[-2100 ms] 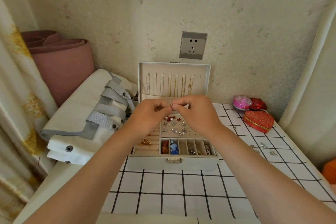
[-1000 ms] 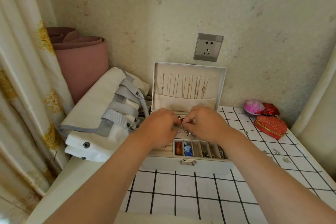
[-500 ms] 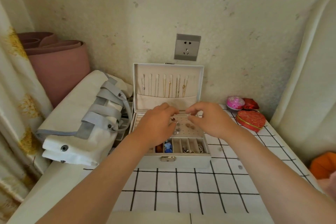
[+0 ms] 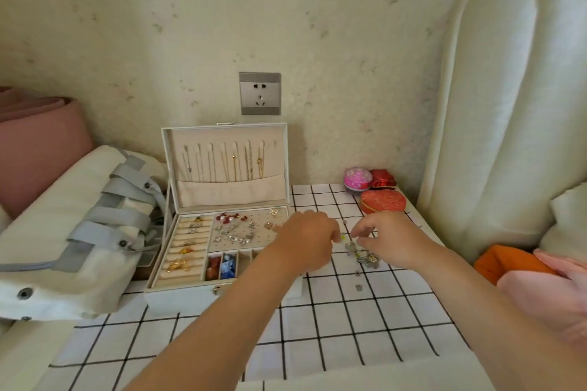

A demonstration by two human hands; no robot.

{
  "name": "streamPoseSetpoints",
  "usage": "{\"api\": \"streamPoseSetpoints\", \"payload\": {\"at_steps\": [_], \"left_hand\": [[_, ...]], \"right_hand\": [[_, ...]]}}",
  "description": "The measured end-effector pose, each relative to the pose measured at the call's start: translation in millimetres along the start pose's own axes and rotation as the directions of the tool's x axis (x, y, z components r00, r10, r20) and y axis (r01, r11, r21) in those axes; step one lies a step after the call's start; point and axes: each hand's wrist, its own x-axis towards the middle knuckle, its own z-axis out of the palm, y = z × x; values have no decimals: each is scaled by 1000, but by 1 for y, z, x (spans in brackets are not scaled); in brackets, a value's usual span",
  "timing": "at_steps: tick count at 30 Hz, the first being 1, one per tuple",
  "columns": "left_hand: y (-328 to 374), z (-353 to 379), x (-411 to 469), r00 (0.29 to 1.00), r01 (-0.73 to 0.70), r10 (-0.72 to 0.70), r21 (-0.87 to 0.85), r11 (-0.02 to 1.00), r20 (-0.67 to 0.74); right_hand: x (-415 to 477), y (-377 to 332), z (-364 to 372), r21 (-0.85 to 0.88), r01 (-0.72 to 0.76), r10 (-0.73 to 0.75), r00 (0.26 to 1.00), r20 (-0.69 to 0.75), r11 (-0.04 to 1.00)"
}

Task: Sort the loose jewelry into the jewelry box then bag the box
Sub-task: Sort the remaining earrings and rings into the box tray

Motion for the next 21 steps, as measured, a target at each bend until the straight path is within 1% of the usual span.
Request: {"api": "streamPoseSetpoints", "payload": {"at_steps": [3, 5, 7, 11, 14, 18, 21], "left_hand": [[5, 11, 9, 984, 41, -61, 122, 992, 165], [6, 18, 12, 974, 42, -82, 189, 981, 209], [8, 25, 13, 971, 51, -97, 207, 977, 219], [13, 30, 16, 960, 125, -155, 136, 983, 234], [17, 31, 17, 961, 150, -164, 81, 985, 223], [22, 33, 18, 955, 171, -168, 10, 985, 246], [25, 35, 18, 969, 170, -159, -43, 984, 191]], "right_hand": [[-2, 9, 1, -12, 14, -14, 999, 36, 1000], [-2, 14, 1, -25, 46, -44, 997, 63, 999], [-2, 18, 0, -18, 57, -56, 995, 79, 998], [-1, 24, -2, 6, 43, -43, 993, 112, 999], [-3, 30, -3, 6, 27, -27, 992, 120, 1000], [-8, 36, -4, 9, -1, 0, 998, 70, 1000], [-10, 34, -5, 11, -1, 1, 999, 40, 1000]]}}
